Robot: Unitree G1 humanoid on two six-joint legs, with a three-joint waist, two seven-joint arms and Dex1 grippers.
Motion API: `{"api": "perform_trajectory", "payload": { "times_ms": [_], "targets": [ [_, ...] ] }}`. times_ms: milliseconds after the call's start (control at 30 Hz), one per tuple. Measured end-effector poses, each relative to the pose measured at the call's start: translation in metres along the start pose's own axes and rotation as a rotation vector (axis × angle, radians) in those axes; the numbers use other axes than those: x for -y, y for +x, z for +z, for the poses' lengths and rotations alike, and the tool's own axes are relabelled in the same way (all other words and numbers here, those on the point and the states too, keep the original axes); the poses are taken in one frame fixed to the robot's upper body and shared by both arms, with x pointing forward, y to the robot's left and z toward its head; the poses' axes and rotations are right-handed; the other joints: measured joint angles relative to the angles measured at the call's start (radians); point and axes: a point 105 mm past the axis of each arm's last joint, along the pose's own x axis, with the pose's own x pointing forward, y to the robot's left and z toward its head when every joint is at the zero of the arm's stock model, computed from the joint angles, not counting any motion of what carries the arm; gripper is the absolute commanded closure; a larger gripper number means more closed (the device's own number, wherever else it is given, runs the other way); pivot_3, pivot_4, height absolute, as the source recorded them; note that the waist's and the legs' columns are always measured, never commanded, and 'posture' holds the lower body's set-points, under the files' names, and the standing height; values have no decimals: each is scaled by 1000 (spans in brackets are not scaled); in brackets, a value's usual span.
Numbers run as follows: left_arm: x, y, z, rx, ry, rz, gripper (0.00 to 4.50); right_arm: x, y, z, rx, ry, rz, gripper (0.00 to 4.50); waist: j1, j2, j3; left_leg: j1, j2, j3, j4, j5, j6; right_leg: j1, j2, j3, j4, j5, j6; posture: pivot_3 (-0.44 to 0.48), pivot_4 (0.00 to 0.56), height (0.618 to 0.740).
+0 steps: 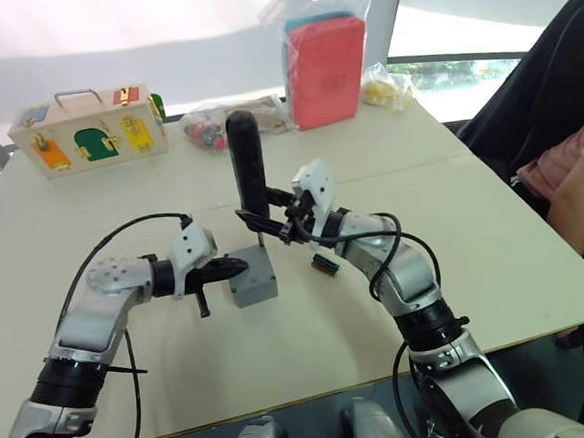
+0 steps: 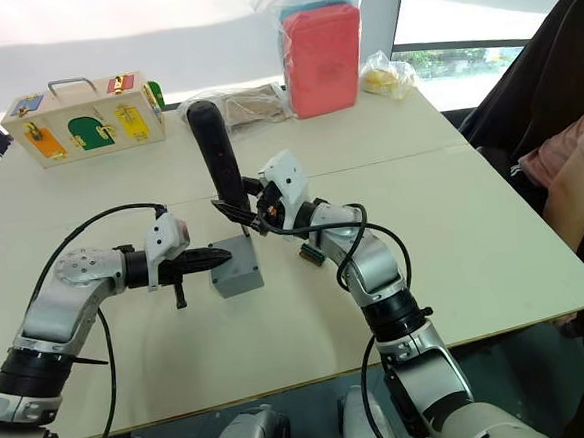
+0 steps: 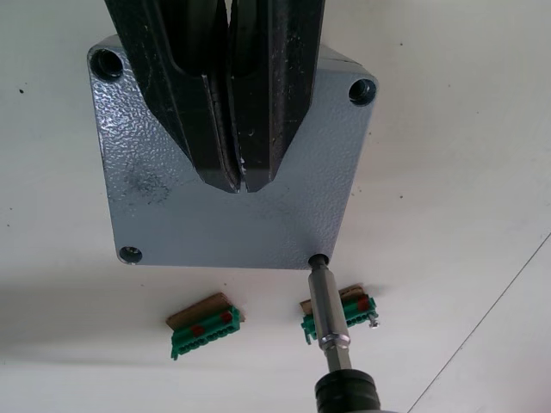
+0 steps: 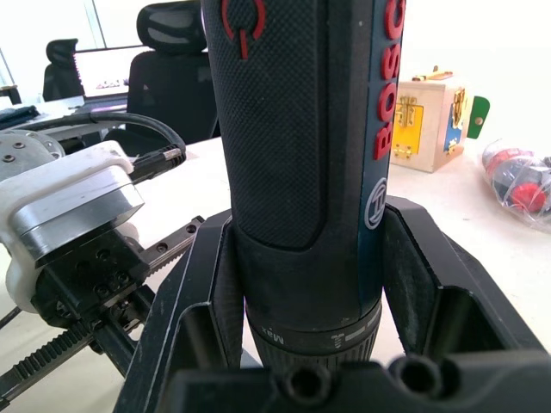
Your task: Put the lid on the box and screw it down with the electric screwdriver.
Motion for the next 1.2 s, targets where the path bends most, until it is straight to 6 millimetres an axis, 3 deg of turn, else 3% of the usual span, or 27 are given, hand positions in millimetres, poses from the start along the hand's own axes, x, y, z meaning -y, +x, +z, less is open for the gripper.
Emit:
{"api": "perform_trajectory", "payload": {
  "times_ms": [533, 1200],
  "targets": [
    [4, 4, -9, -28, 13, -23, 4500, 4, 2, -11, -70, 37, -57, 2755, 4, 7, -12, 30, 1, 0, -16, -6, 8, 25, 0, 1, -14, -4, 2, 0, 150, 740],
    [6, 6, -10, -25, 9, -26, 4500, 6, 1, -12, -85, 23, -69, 2755, 10, 8, -17, 31, 1, 0, -16, -6, 9, 26, 0, 1, -16, -5, 2, 0, 150, 740]
  ]
}}
